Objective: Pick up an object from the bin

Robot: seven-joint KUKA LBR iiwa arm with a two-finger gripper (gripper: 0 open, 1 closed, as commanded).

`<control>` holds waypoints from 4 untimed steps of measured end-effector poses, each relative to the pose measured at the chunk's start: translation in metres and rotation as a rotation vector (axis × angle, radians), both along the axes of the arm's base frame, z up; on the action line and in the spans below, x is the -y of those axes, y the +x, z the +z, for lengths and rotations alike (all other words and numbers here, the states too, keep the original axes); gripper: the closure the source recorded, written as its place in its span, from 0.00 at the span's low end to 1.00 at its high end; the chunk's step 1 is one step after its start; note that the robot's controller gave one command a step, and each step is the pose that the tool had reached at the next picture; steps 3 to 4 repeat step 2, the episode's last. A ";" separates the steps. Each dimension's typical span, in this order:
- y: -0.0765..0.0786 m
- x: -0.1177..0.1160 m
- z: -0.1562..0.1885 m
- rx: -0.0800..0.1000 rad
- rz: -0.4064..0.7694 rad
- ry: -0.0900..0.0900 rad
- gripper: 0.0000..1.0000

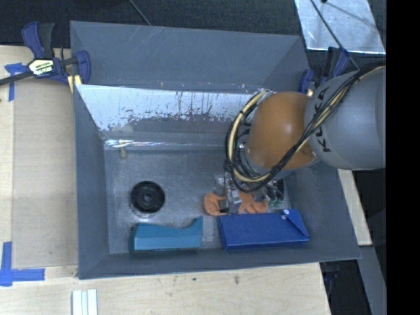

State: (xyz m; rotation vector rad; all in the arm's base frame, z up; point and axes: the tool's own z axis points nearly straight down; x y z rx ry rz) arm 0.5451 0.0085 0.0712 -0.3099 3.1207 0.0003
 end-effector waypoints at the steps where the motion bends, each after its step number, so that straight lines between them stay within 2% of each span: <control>1: 0.000 0.000 0.000 0.000 -0.002 0.000 1.00; 2: 0.000 0.000 0.000 0.000 -0.002 0.000 0.00; 4: 0.000 0.000 0.000 0.000 -0.002 0.000 0.00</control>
Offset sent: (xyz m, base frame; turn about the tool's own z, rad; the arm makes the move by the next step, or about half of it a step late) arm 0.0000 0.0000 0.0000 0.0000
